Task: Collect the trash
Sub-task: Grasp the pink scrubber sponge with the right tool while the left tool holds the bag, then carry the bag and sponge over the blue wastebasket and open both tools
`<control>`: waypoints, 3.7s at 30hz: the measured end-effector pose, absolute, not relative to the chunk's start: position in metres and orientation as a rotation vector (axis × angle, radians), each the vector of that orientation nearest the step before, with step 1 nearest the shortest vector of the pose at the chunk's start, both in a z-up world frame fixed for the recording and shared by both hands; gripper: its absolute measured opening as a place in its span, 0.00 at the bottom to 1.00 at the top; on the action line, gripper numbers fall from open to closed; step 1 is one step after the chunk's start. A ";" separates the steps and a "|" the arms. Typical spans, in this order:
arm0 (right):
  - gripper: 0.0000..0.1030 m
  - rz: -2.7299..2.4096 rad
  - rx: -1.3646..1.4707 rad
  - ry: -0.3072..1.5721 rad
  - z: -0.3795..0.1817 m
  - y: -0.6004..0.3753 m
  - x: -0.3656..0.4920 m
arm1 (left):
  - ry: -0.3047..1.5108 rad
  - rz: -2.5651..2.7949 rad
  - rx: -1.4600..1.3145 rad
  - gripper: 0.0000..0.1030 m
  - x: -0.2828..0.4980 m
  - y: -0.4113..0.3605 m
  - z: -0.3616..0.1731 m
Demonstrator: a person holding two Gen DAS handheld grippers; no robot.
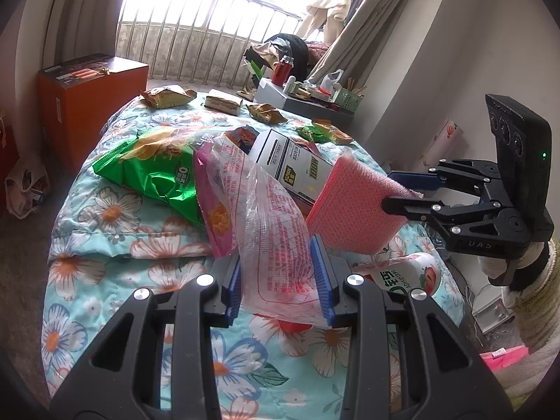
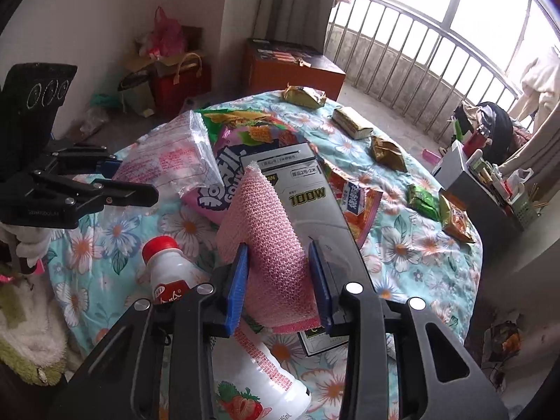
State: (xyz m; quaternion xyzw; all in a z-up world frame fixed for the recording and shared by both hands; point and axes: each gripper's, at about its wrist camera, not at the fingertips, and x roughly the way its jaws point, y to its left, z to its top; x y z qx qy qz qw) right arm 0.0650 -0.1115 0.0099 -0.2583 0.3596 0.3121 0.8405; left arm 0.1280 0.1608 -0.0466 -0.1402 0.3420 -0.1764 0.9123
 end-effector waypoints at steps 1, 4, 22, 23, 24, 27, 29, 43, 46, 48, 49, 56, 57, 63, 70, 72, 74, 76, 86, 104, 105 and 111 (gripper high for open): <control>0.33 0.648 -0.526 0.747 0.015 -0.116 0.064 | 0.700 -0.364 -0.289 0.32 0.127 0.161 -0.045; 0.33 0.614 -0.447 0.707 0.032 -0.132 0.060 | 0.683 -0.365 -0.288 0.32 0.125 0.161 -0.039; 0.32 0.343 0.043 0.522 0.063 -0.246 -0.009 | 0.595 -0.491 -0.195 0.32 0.116 0.118 0.017; 0.32 0.330 0.072 0.517 0.062 -0.252 -0.014 | 0.592 -0.502 -0.186 0.32 0.116 0.114 0.020; 0.32 0.320 0.100 0.514 0.060 -0.257 -0.019 | 0.587 -0.513 -0.177 0.32 0.116 0.109 0.024; 0.32 0.286 0.165 0.501 0.055 -0.274 -0.033 | 0.574 -0.551 -0.153 0.32 0.116 0.094 0.033; 0.32 0.266 0.196 0.491 0.052 -0.284 -0.041 | 0.573 -0.576 -0.131 0.32 0.117 0.081 0.038; 0.32 0.148 0.377 0.415 0.035 -0.365 -0.075 | 0.583 -0.744 0.029 0.32 0.117 -0.039 0.062; 0.32 0.119 0.411 0.392 0.029 -0.384 -0.083 | 0.581 -0.788 0.074 0.32 0.116 -0.070 0.066; 0.32 0.094 0.433 0.376 0.025 -0.400 -0.093 | 0.578 -0.819 0.105 0.32 0.115 -0.093 0.069; 0.32 0.078 0.441 0.369 0.024 -0.407 -0.096 | 0.577 -0.834 0.118 0.32 0.116 -0.105 0.070; 0.32 -0.069 0.501 0.307 0.013 -0.469 -0.122 | 0.635 -0.979 0.195 0.32 0.123 -0.197 0.068; 0.32 -0.106 0.511 0.295 0.011 -0.481 -0.127 | 0.657 -1.003 0.200 0.32 0.127 -0.213 0.066; 0.32 -0.340 0.598 0.280 -0.017 -0.555 -0.156 | 0.853 -1.151 0.257 0.32 0.152 -0.323 0.037; 0.32 -0.526 0.788 0.364 -0.085 -0.629 -0.155 | 1.111 -1.204 0.330 0.32 0.182 -0.438 -0.041; 0.32 -0.554 0.840 0.396 -0.105 -0.648 -0.143 | 1.147 -1.202 0.344 0.32 0.192 -0.462 -0.060; 0.32 -0.559 0.898 0.412 -0.125 -0.668 -0.129 | 1.166 -1.200 0.356 0.33 0.203 -0.484 -0.077; 0.32 -0.590 0.932 0.445 -0.140 -0.684 -0.110 | 1.173 -1.193 0.365 0.33 0.213 -0.502 -0.092; 0.56 -0.619 1.120 0.581 -0.234 -0.772 -0.023 | 1.187 -1.081 0.391 0.59 0.268 -0.582 -0.161; 0.56 -0.650 1.087 0.536 -0.227 -0.707 -0.090 | 1.134 -1.094 0.250 0.63 0.266 -0.547 -0.119; 0.56 -0.648 1.062 0.534 -0.219 -0.702 -0.092 | 1.124 -1.097 0.242 0.63 0.264 -0.542 -0.111; 0.57 -0.632 0.913 0.513 -0.166 -0.663 -0.106 | 1.024 -1.167 0.197 0.67 0.243 -0.483 -0.049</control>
